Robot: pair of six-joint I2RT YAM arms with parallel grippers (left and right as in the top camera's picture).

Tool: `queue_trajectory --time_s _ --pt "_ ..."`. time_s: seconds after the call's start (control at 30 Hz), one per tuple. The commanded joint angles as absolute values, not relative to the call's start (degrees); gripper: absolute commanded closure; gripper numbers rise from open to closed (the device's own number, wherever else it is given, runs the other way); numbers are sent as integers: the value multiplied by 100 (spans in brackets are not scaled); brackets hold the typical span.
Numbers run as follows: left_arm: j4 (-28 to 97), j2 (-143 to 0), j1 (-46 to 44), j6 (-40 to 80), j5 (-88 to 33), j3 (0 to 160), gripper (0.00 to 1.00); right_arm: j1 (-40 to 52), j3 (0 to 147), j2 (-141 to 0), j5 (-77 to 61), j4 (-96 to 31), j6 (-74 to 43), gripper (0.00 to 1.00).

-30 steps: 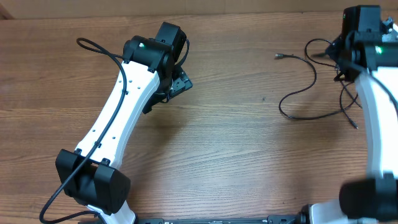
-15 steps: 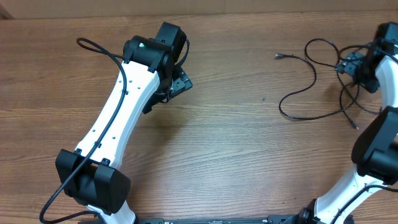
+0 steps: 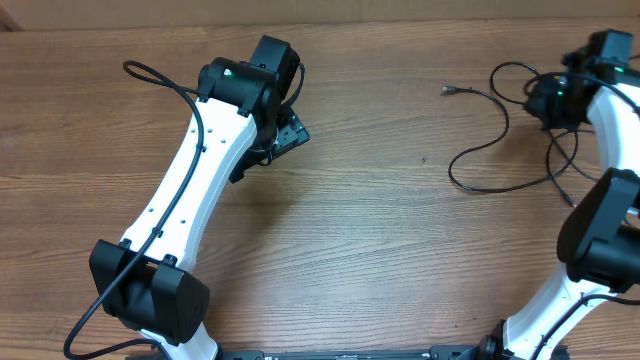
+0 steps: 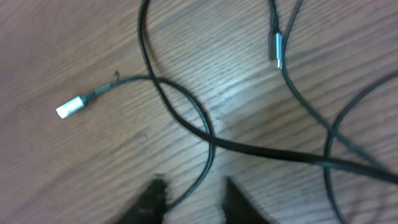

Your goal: Untangle cables

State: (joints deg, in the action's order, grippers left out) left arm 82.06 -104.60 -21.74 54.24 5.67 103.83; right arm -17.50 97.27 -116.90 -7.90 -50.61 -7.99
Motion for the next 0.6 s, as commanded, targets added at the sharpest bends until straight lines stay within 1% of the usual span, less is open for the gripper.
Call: queue_trajectory --time_s 0.0,0.03,0.07,0.1,0.13,0.37,0.5,0.57 --pt "8204 -10427 -2178 5380 655 10385 1 -1769 9760 -11708 -19 -5041 -720 62" --pt "8204 -10427 -2178 5380 655 10388 0 -1769 9760 -11701 176 -5046 -722 57" --pt "8204 -10427 -2178 5380 655 10388 0 -1785 9760 -11690 360 -5046 -725 50" --pt "8202 -10427 -2178 5380 655 10385 0 -1809 9760 -11690 585 -5043 -729 37" --pt "8204 -10427 -2178 5380 655 10388 0 -1822 9760 -11690 760 -5043 -742 0" --pt "8204 -10427 -2178 5380 655 10388 1 -1894 9756 -11690 908 -4984 -709 0" --pt "8204 -10427 -2178 5380 655 10388 1 -1900 9644 -11721 897 -4716 -82 0" --pt "8204 -10427 -2178 5380 655 10388 0 -1929 9472 -11754 897 -4558 49 0"
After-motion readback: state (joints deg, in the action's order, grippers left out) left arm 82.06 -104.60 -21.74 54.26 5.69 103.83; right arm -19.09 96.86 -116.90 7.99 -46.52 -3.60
